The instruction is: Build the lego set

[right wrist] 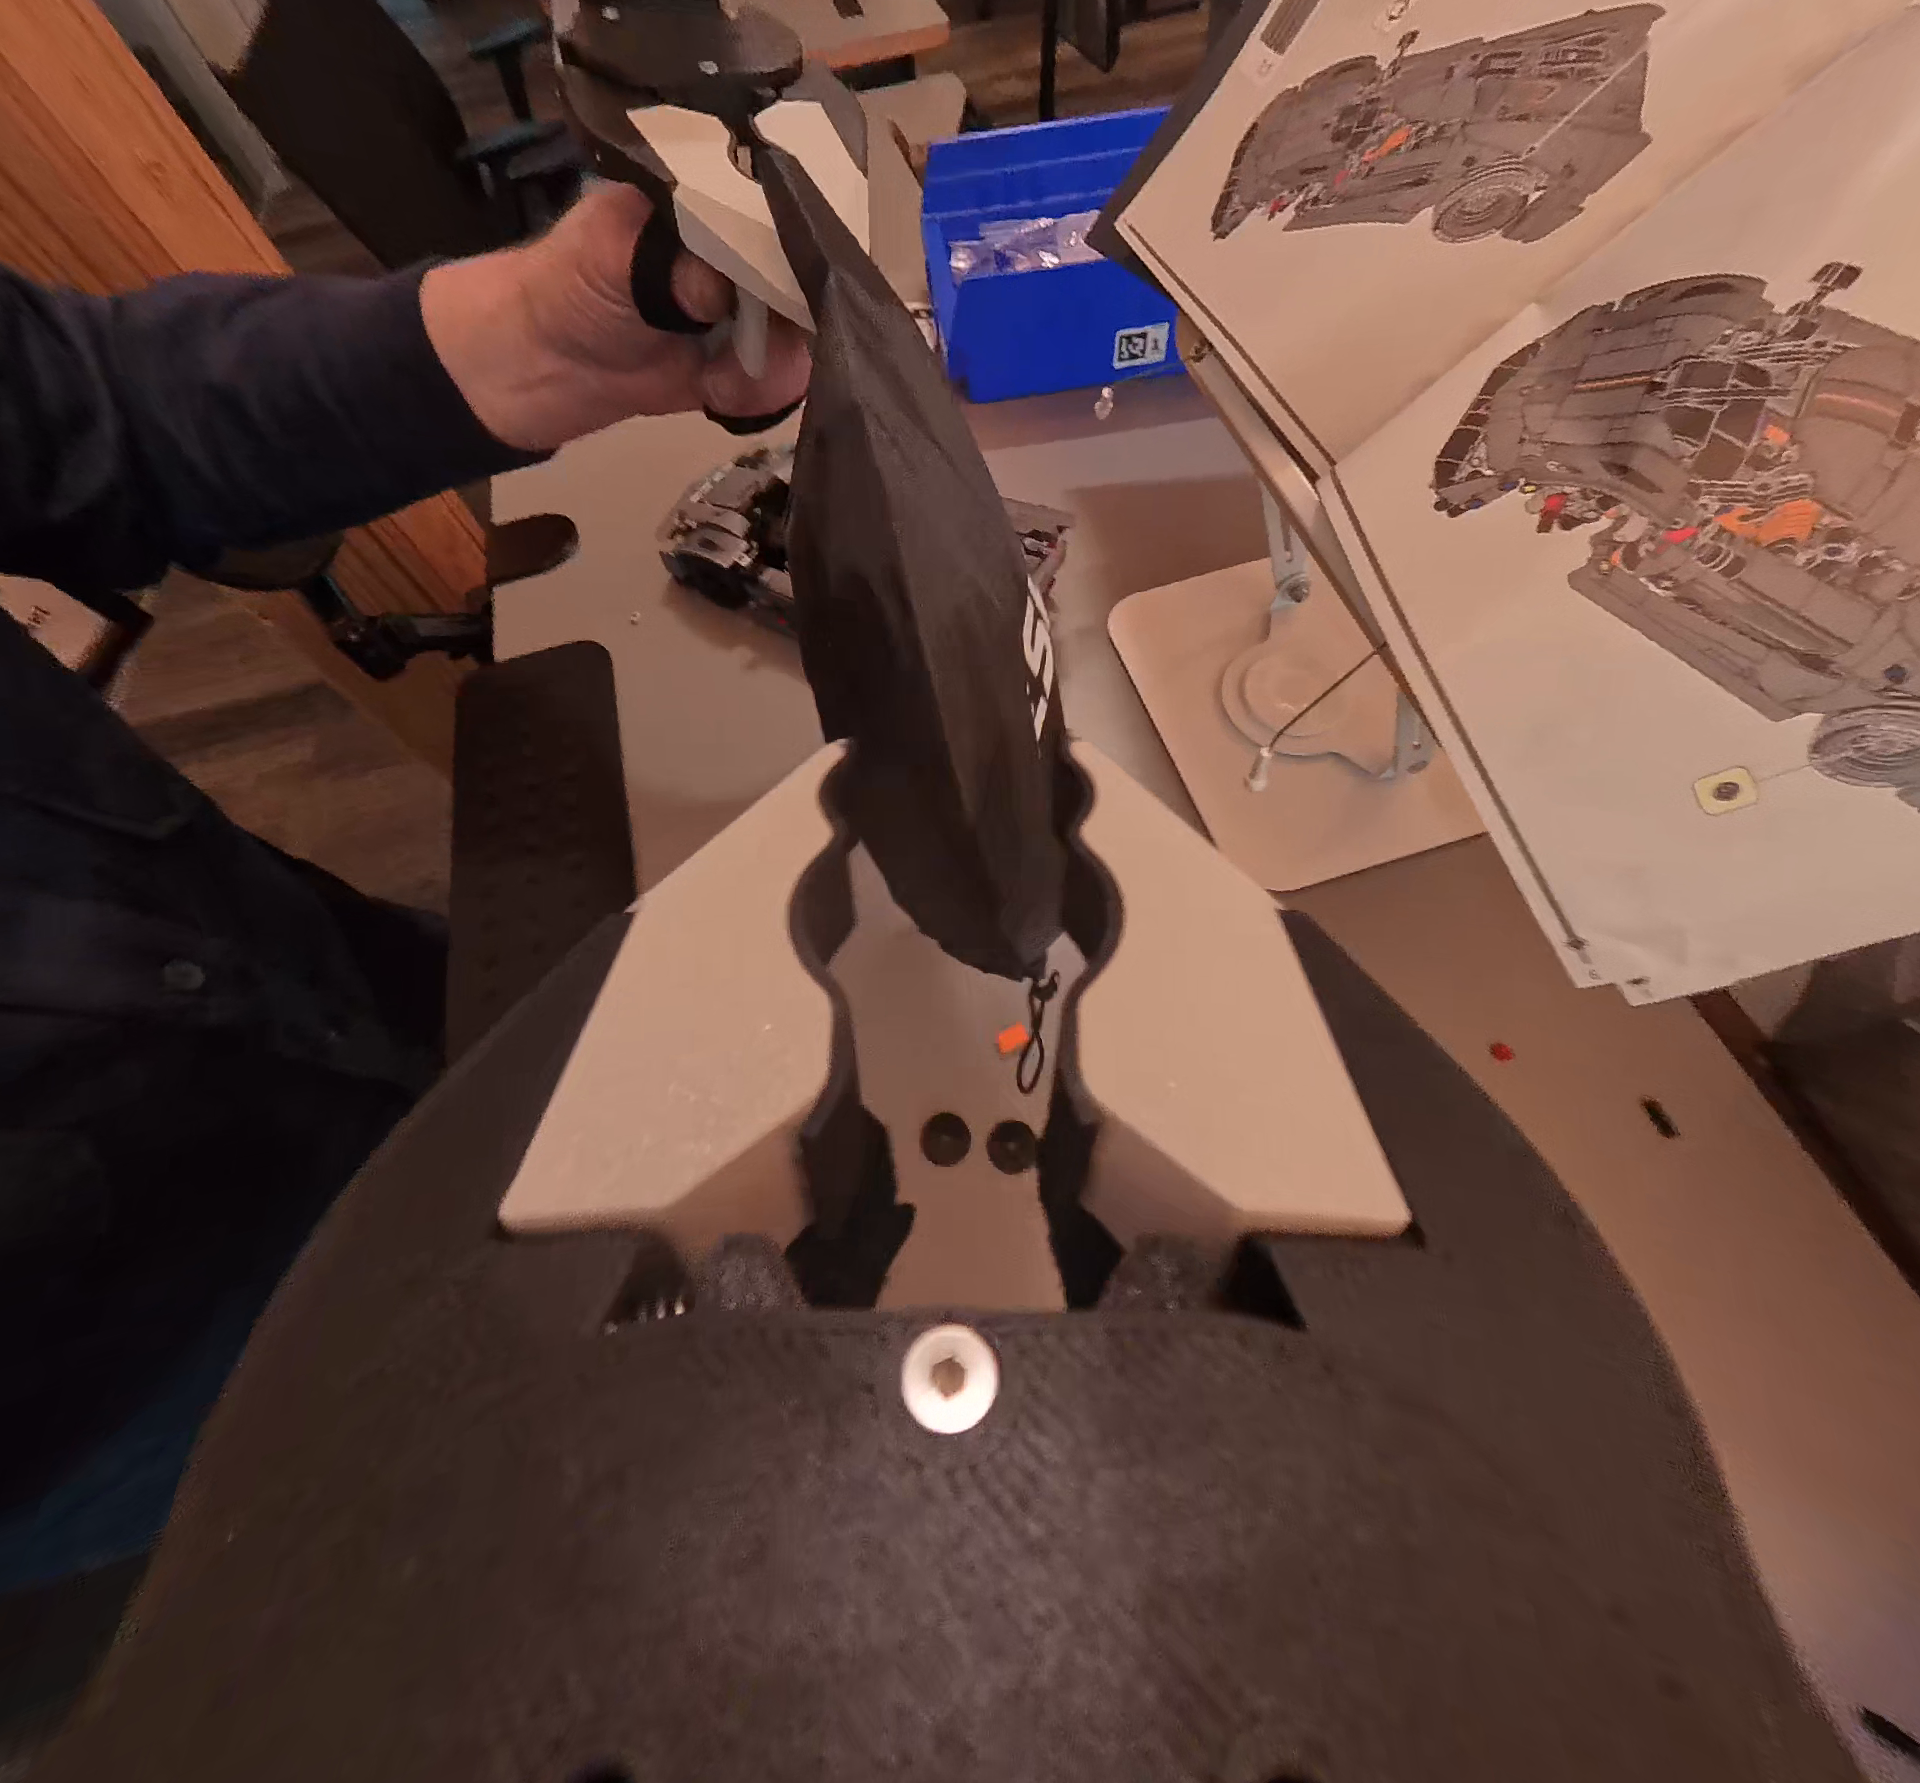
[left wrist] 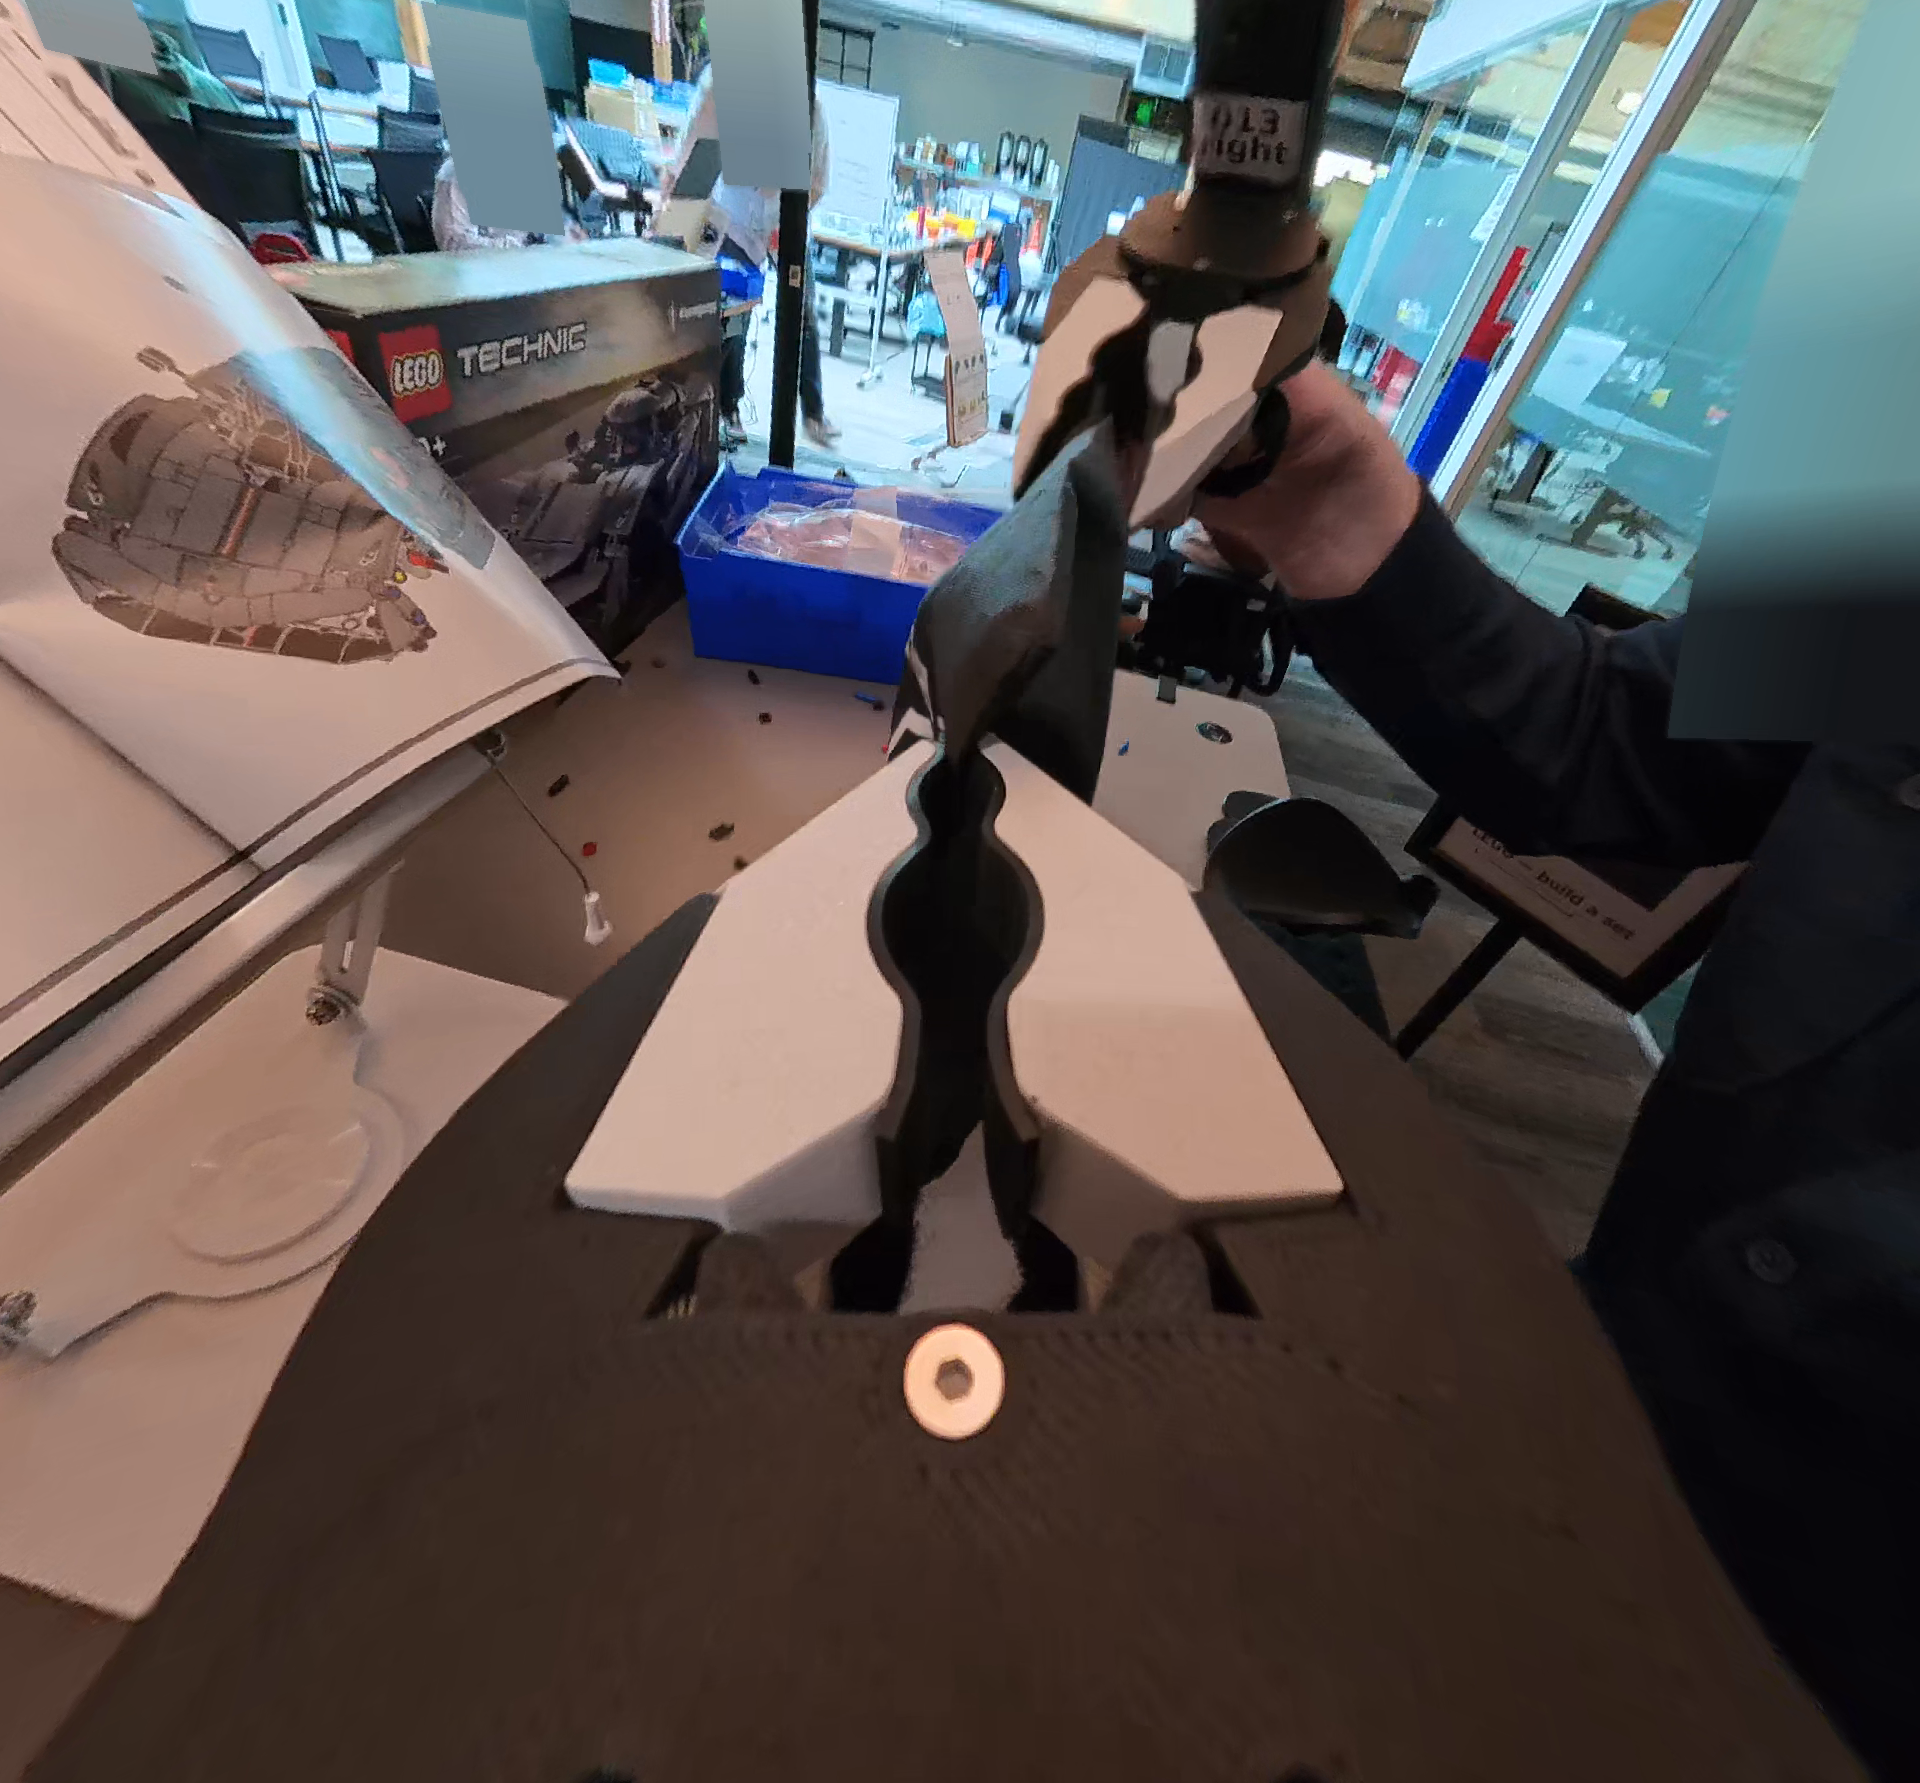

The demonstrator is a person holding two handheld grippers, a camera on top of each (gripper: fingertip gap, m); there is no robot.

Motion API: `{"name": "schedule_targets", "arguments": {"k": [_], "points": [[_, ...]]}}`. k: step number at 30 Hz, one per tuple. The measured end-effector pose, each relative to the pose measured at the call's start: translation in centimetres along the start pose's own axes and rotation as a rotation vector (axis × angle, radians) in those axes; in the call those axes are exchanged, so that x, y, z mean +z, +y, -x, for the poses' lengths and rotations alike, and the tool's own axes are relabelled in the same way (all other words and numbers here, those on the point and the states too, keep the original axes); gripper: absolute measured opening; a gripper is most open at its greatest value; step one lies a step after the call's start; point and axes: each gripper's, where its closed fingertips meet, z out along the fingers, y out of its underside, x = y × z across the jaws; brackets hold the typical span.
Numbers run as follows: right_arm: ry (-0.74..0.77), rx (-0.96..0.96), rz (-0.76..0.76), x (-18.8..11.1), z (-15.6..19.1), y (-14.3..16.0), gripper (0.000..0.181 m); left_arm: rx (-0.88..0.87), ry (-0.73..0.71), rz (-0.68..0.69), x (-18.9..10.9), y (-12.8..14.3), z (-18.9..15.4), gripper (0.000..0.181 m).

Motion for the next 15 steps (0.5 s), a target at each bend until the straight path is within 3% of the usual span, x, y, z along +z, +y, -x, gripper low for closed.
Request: {"name": "schedule_targets", "arguments": {"k": [5, 8, 11, 15], "points": [[-0.068, 0.084, -0.061, 0.1, -0.2, 1.6, 0.034, -0.055, 0.050, -0.105, -0.6, -1.3, -0.3, 0.000], [-0.072, 0.062, -0.155, -0.1, 0.0, 1.0, 0.002, -0.073, 0.042, -0.099, -0.3, -0.9, 0.0, 0.000], [-0.065, 0.048, -0.082, 0.6, 0.2, 2.2, 0.000, -0.073, 0.031, -0.093, -0.4, -0.7, 0.4, 0.000], [-0.049, 0.058, -0.099, -0.1, -0.1, 1.9, 0.000, -0.055, 0.018, -0.082, -0.4, -1.1, 0.6, 0.000]]}}
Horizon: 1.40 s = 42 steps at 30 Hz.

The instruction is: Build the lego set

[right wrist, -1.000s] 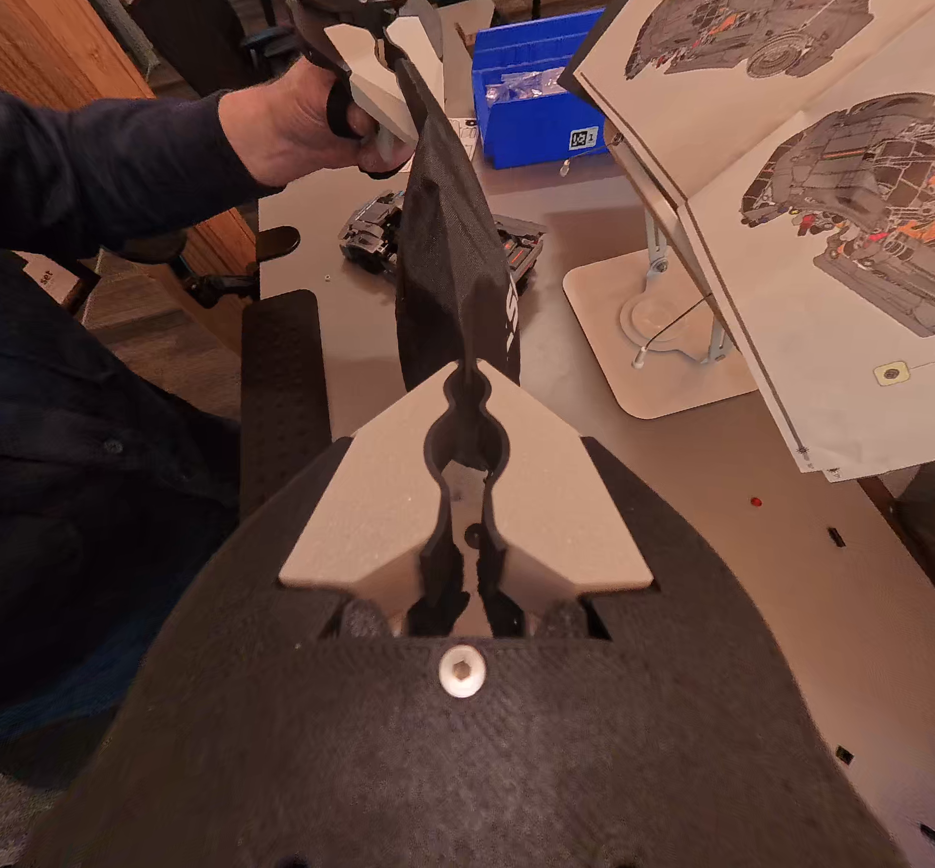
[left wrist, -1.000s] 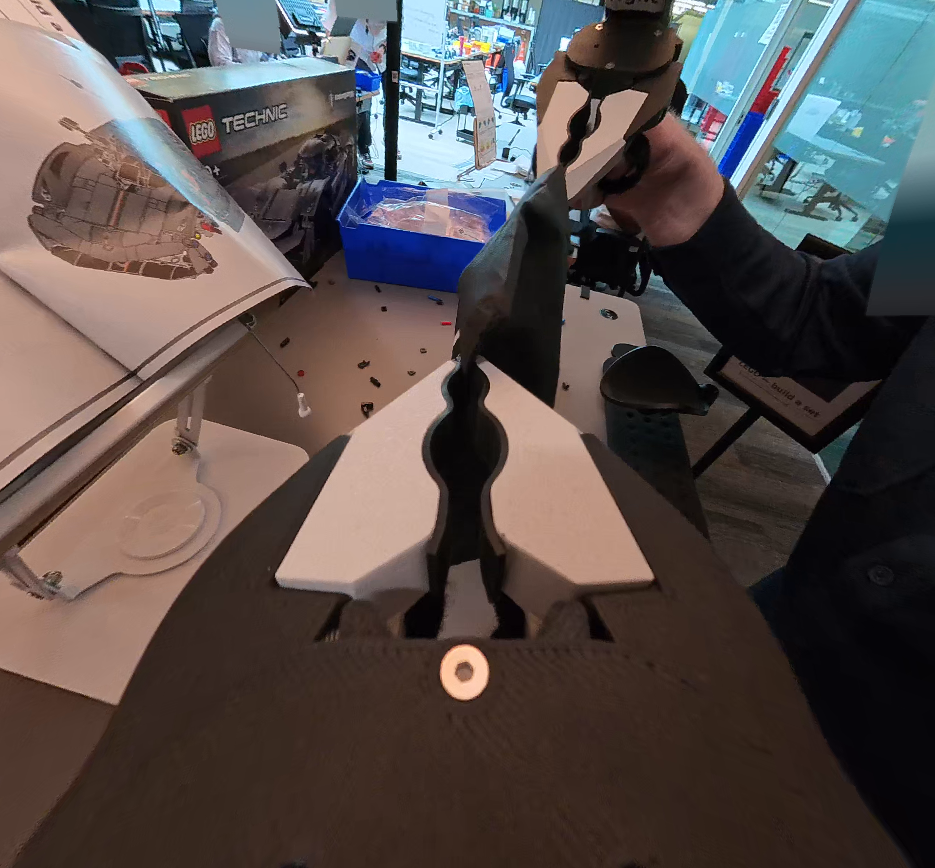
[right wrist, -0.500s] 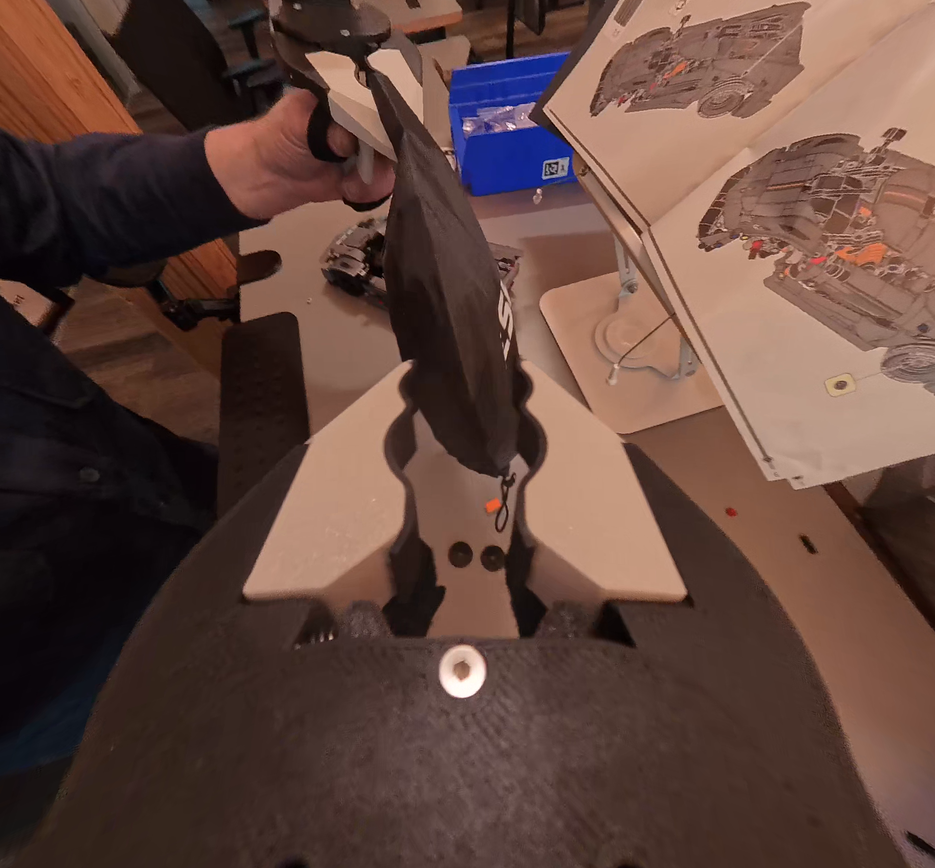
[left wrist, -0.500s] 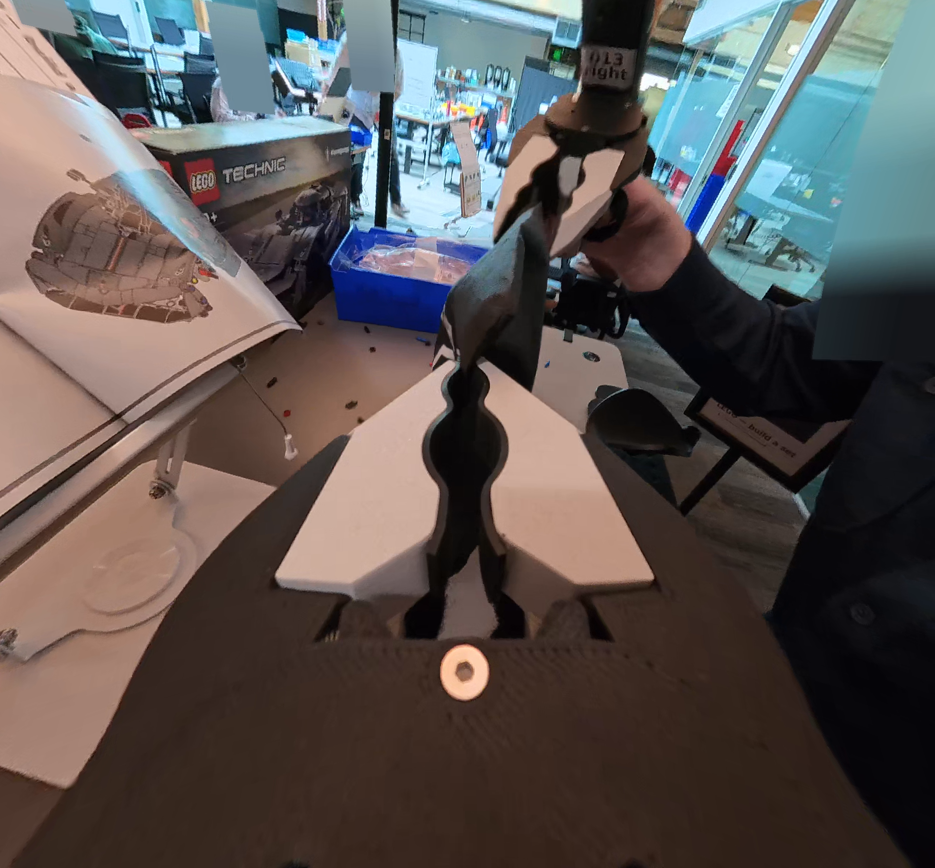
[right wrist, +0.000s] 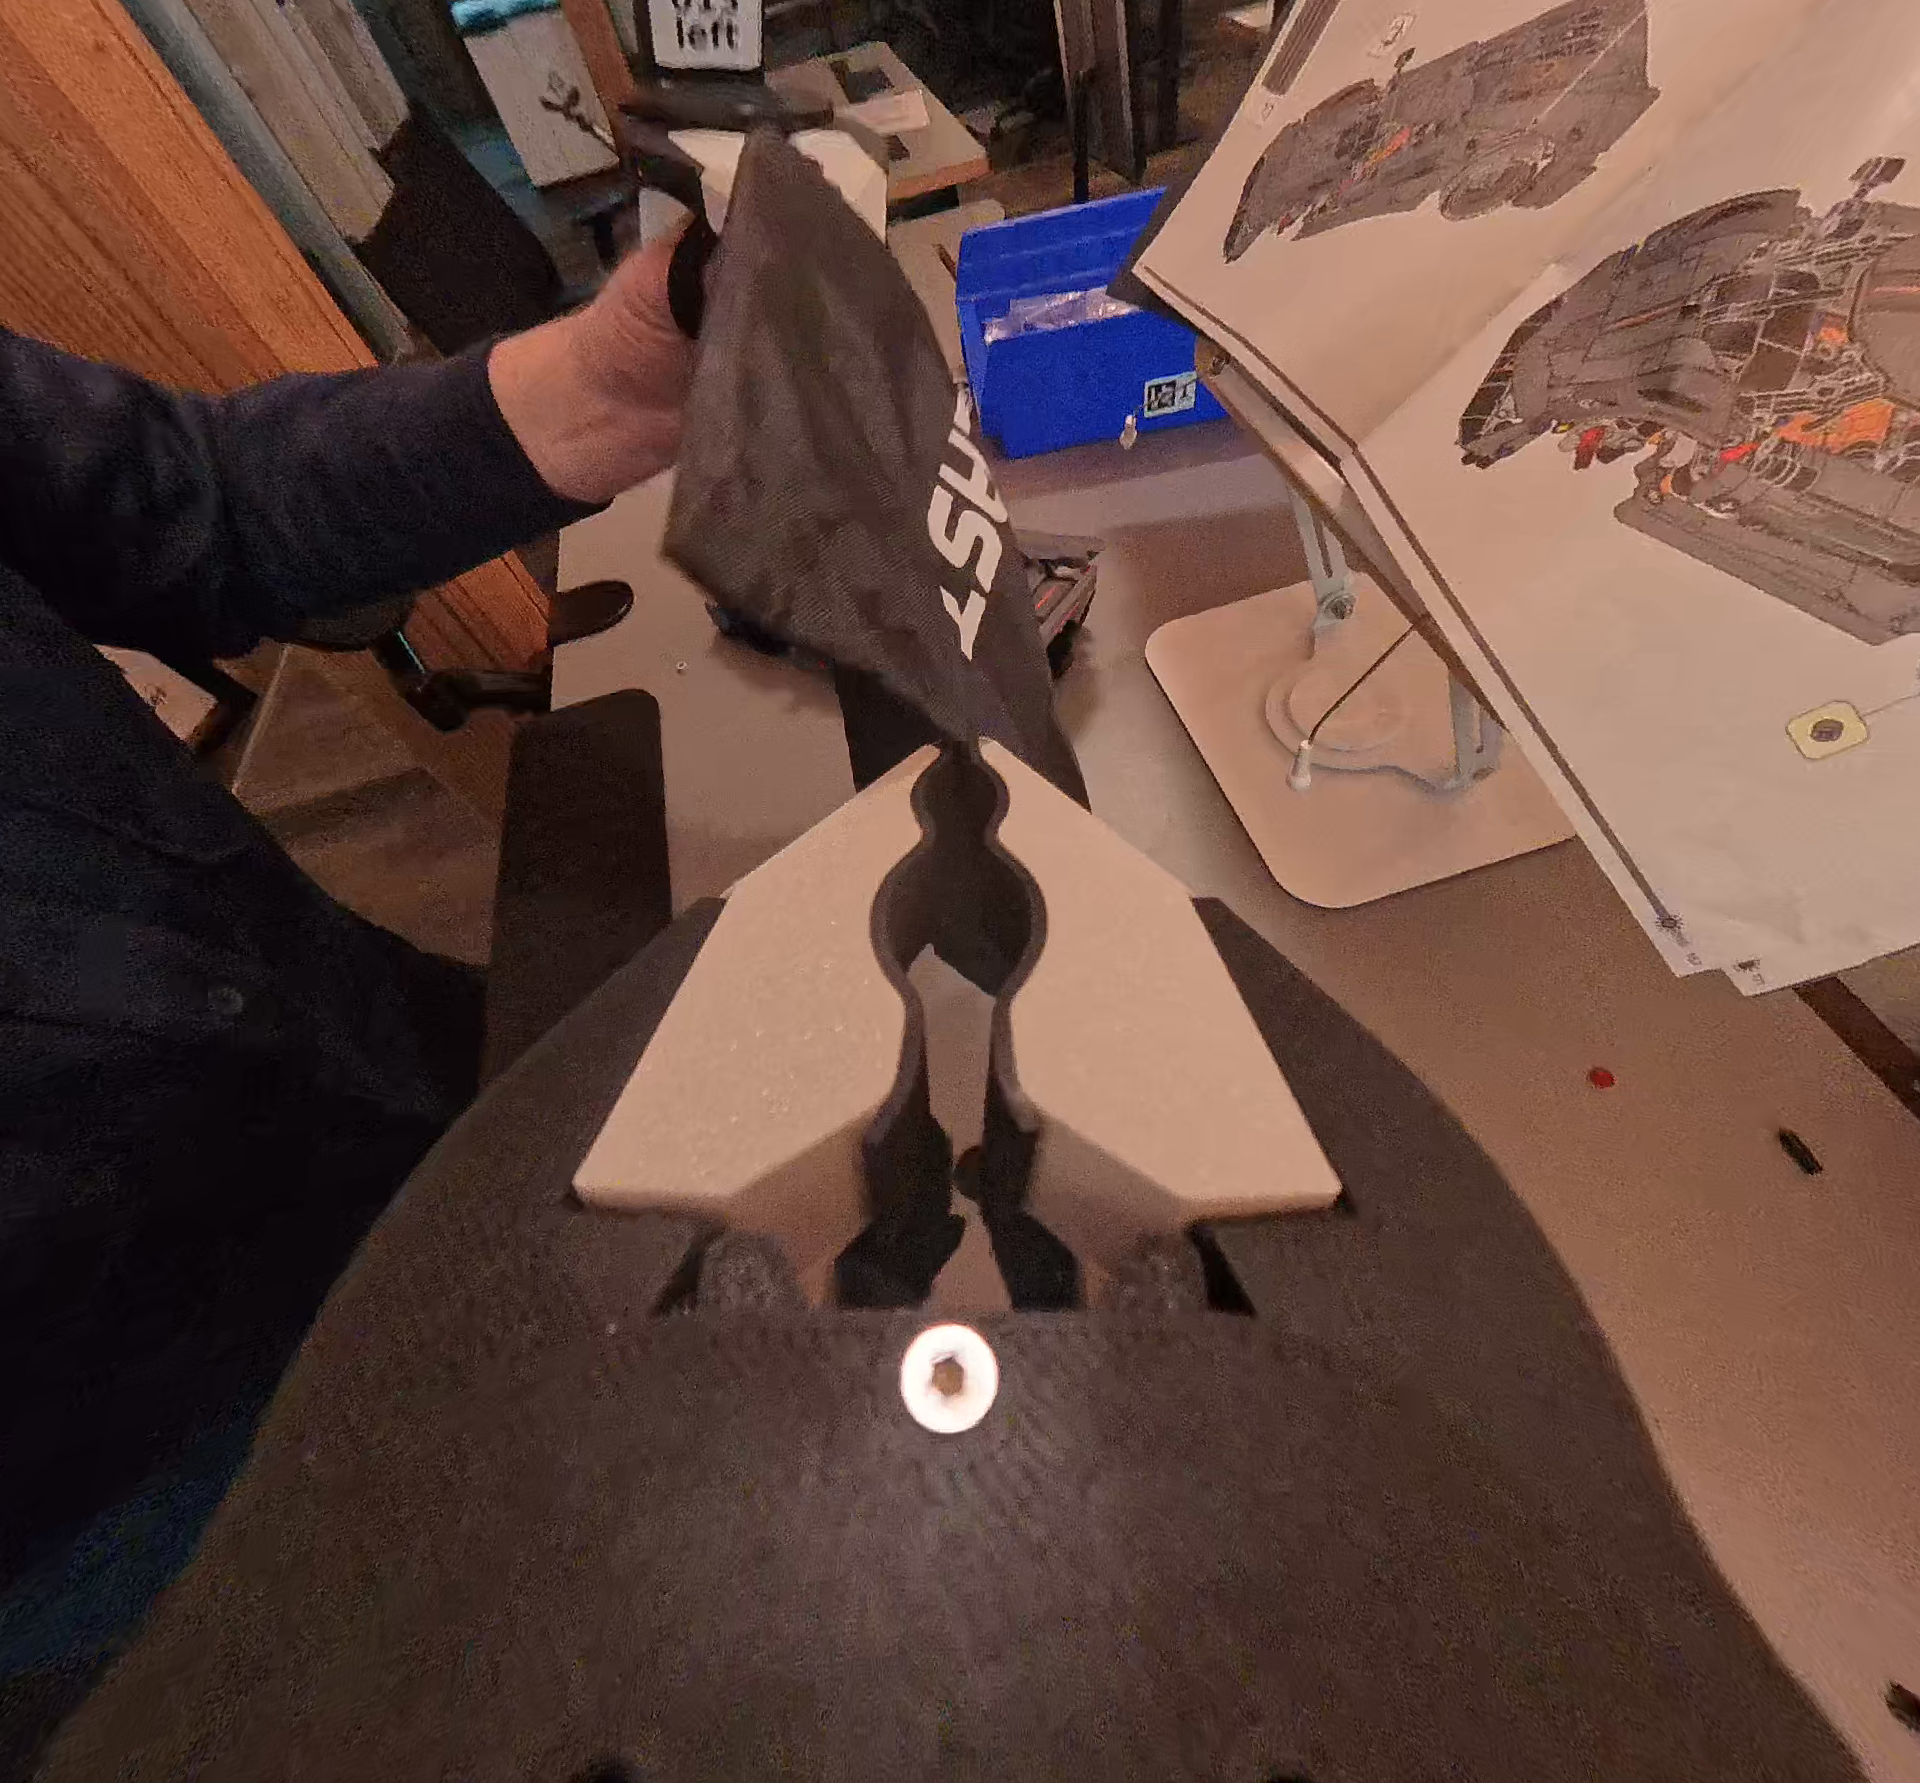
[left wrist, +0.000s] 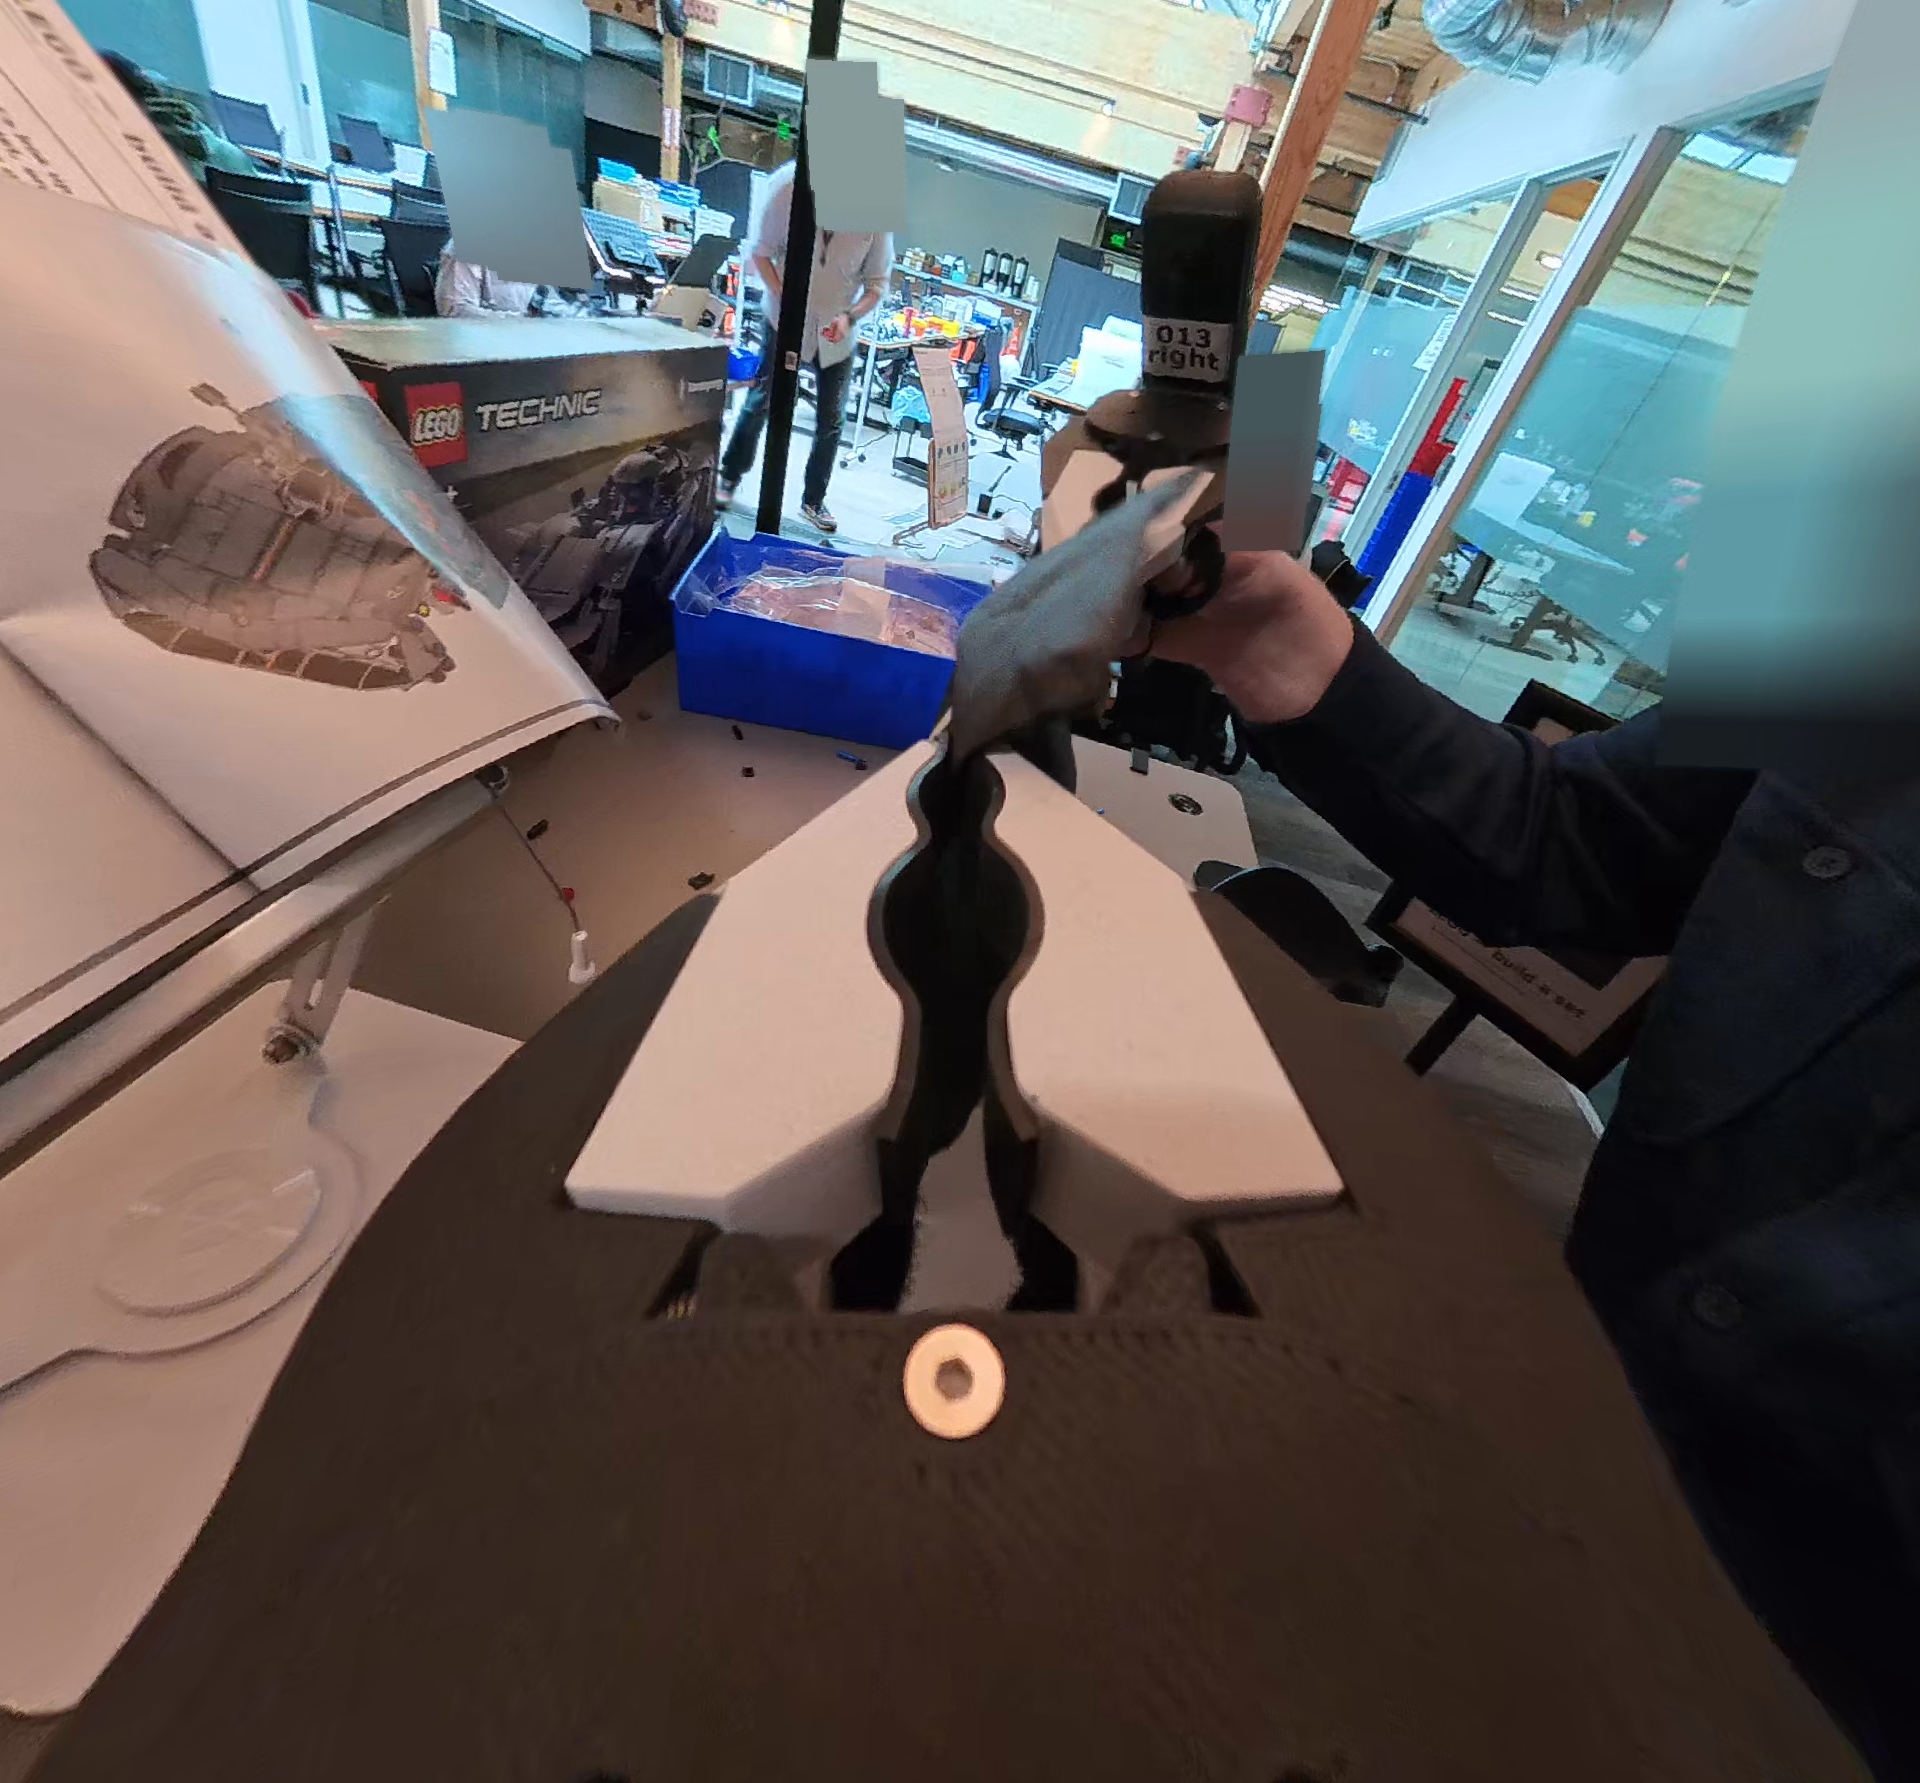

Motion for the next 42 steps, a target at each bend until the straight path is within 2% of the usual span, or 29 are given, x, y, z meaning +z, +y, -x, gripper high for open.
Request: {"name": "schedule_targets", "arguments": {"k": [3, 5, 7, 9, 10, 12, 13, 16, 18, 22, 24, 28, 30, 32, 34, 35, 37, 42], "points": [[0.027, -0.009, 0.036, 0.0, -0.1, 0.0, 0.000, 0.039, -0.029, 0.100, 0.9, 0.8, 0.2, 0.000], [-0.038, 0.018, 0.013, 0.2, 0.5, -0.2, 0.000, 0.023, -0.001, 0.089, 0.9, 0.4, -0.2, 0.000], [0.014, 0.010, 0.062, 0.1, -0.3, 0.6, 0.000, 0.063, -0.054, 0.141, 0.9, 0.8, 0.4, 0.000], [-0.017, 0.043, -0.036, -0.9, -0.2, -0.7, 0.000, 0.021, -0.037, 0.128, 0.6, 0.9, 0.6, 0.000], [-0.031, 0.055, -0.036, -0.8, 0.0, -0.6, 0.000, 0.000, -0.027, 0.115, 0.7, 1.1, 0.6, 0.000], [0.008, 0.018, 0.068, 0.1, 0.0, 1.1, 0.000, 0.039, -0.048, 0.178, 1.0, 2.2, 0.4, 0.000], [0.001, 0.021, 0.070, 0.1, 0.0, 1.3, 0.000, 0.066, -0.076, 0.204, 0.9, 2.5, 0.7, 0.000], [-0.020, 0.076, 0.007, -0.4, -0.5, 1.1, 0.000, 0.023, -0.051, 0.157, 0.4, 1.9, 0.7, 0.000], [0.004, 0.045, 0.025, 0.1, -0.2, 1.3, 0.000, 0.007, -0.065, 0.167, 0.5, 2.5, 1.2, 0.000], [0.007, 0.006, -0.034, -0.6, 0.8, 0.2, 0.000, -0.044, -0.010, 0.120, 0.1, 3.4, 0.8, 0.000], [0.019, -0.008, -0.045, -0.7, 1.1, -0.1, 0.000, -0.054, -0.009, 0.135, 0.0, 4.4, 0.9, 0.005], [0.027, -0.033, -0.093, -1.3, 1.4, -0.7, 0.000, -0.166, 0.025, 0.171, -0.5, 6.3, 1.2, 0.022], [0.040, -0.089, -0.139, -1.7, 1.7, -1.5, 0.000, -0.215, 0.049, 0.144, -0.7, 6.6, 1.3, 0.025], [0.050, -0.154, -0.179, -2.5, 2.4, -2.3, 0.000, -0.351, 0.125, 0.088, -0.8, 6.7, 1.2, 0.025], [0.120, -0.221, -0.183, -2.9, 2.2, -2.8, 0.000, -0.494, 0.251, 0.042, -0.8, 6.8, 0.3, 0.034], [0.117, -0.240, -0.175, -2.8, 2.6, -3.0, 0.000, -0.505, 0.247, 0.047, -0.5, 7.3, 0.2, 0.034], [0.079, -0.262, -0.184, -2.6, 3.4, -3.4, 0.000, -0.388, 0.128, 0.124, 0.4, 9.0, 0.7, 0.048], [0.016, -0.244, -0.190, -2.3, 4.2, -3.8, 0.000, -0.110, 0.015, 0.127, 2.4, 7.3, 0.4, 0.061]]}}
